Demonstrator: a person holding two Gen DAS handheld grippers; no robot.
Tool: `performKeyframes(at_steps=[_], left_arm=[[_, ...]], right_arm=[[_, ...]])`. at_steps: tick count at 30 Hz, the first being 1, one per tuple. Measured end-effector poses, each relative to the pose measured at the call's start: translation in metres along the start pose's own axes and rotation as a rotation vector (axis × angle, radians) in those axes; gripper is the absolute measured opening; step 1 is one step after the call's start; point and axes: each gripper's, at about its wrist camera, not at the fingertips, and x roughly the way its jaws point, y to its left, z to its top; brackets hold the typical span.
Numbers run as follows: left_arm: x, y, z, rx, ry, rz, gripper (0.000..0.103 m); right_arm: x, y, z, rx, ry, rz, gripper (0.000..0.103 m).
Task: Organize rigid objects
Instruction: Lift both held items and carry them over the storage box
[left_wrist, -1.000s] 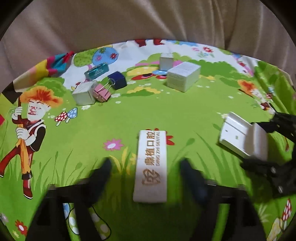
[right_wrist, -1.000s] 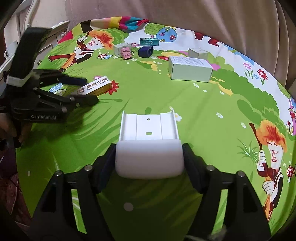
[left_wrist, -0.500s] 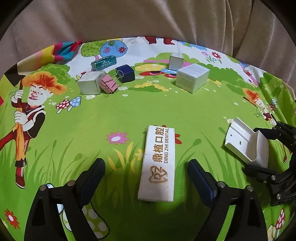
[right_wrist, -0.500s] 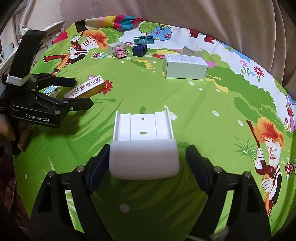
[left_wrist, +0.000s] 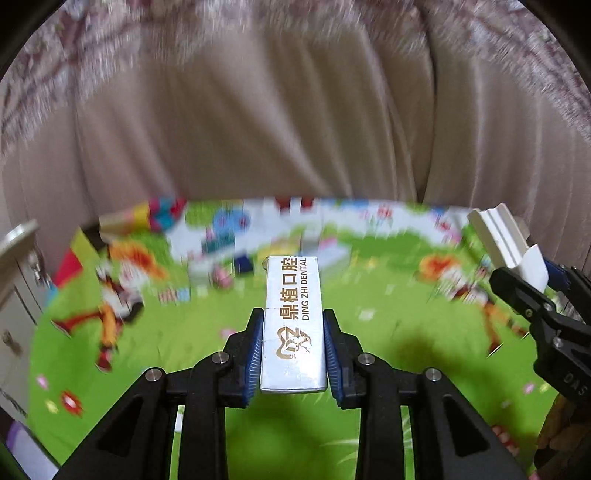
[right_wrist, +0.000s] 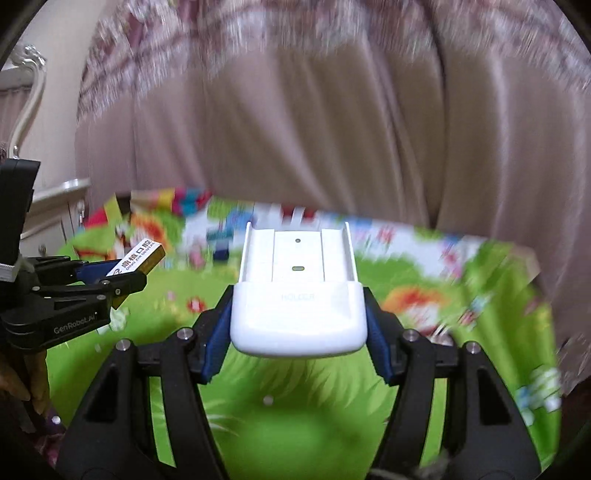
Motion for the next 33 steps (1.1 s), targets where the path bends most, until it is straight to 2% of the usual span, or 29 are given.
performKeyframes(at_steps=[7,10,18,23,33], left_arm=[[-0.073,-0.013,0.035,-0.004,-0.217,0.029,0.031],[-0.102,-0.015,0.046,-0.012,-0.304,0.037,0.031],[-0.153,-0.014,0.056,-0.046,-0.452,0.081,0.032],[-0.172,-0.01,0.056,-0.054,-0.501,0.103,0.032],[-0.18,-0.005,0.05,-0.052,-0.487,0.106,0.032]], right_arm=[[-0.083,0.005,0.052,-0.042,-0.254,-0.076,0.067],[-0.109,0.012,0.063,-0.057,-0.329,-0.09,0.067],[-0.157,0.036,0.078,-0.107,-0.494,-0.13,0.067],[-0.177,0.048,0.087,-0.154,-0.563,-0.143,0.067],[-0.181,0.06,0.092,-0.172,-0.566,-0.111,0.067]])
